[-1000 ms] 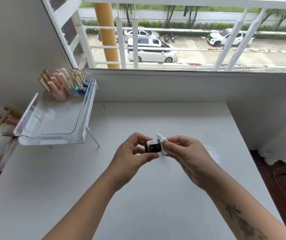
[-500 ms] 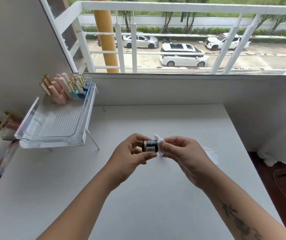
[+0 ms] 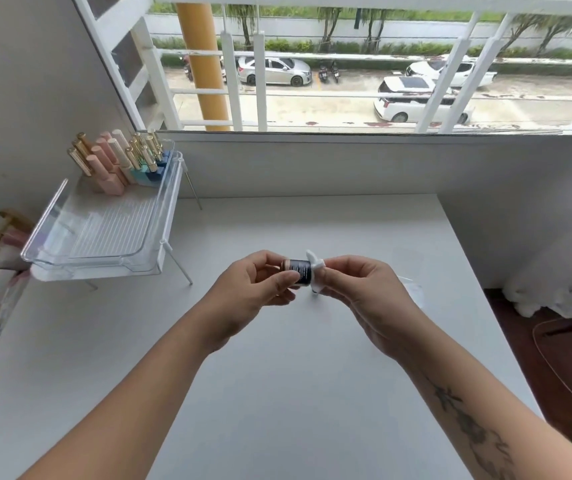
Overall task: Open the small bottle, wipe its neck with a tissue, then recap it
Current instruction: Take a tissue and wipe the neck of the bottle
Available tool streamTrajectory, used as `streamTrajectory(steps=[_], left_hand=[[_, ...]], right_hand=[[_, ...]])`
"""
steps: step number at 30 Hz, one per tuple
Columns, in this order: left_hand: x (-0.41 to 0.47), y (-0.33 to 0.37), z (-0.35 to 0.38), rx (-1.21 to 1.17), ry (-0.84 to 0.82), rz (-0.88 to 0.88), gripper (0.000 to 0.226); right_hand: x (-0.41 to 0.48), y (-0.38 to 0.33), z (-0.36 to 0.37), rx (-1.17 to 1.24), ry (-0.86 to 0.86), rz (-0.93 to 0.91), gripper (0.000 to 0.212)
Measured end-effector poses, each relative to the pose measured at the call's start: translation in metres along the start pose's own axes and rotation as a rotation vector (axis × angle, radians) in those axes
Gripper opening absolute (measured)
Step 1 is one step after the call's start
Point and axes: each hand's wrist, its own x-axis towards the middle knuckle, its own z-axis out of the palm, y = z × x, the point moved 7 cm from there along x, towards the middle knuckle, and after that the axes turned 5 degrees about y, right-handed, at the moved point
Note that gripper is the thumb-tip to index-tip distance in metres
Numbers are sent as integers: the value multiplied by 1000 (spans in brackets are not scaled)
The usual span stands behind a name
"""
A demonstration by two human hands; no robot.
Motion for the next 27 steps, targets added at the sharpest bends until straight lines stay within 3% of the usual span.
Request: streamTrajectory(steps=[6, 10, 13, 20, 24, 27], left_hand=[[-3, 17, 7, 342, 47, 237, 28], [-4, 17, 16, 316, 16, 181, 27], [-5, 19, 19, 361, 17, 217, 23], [-18, 37, 32, 417, 33, 464, 32], [-17, 30, 33, 314, 40, 354, 33], [-16, 25, 32, 204, 61, 264, 29]], right_hand=[[-1, -4, -8, 128, -35, 72, 24], [-4, -9, -16, 37, -18, 8, 25], [-8, -7, -19, 29, -23, -6, 12], [-17, 1, -22, 305, -9, 145, 13], [-24, 4, -23, 493, -12, 245, 33], [-24, 0, -32, 514, 13, 206, 26]])
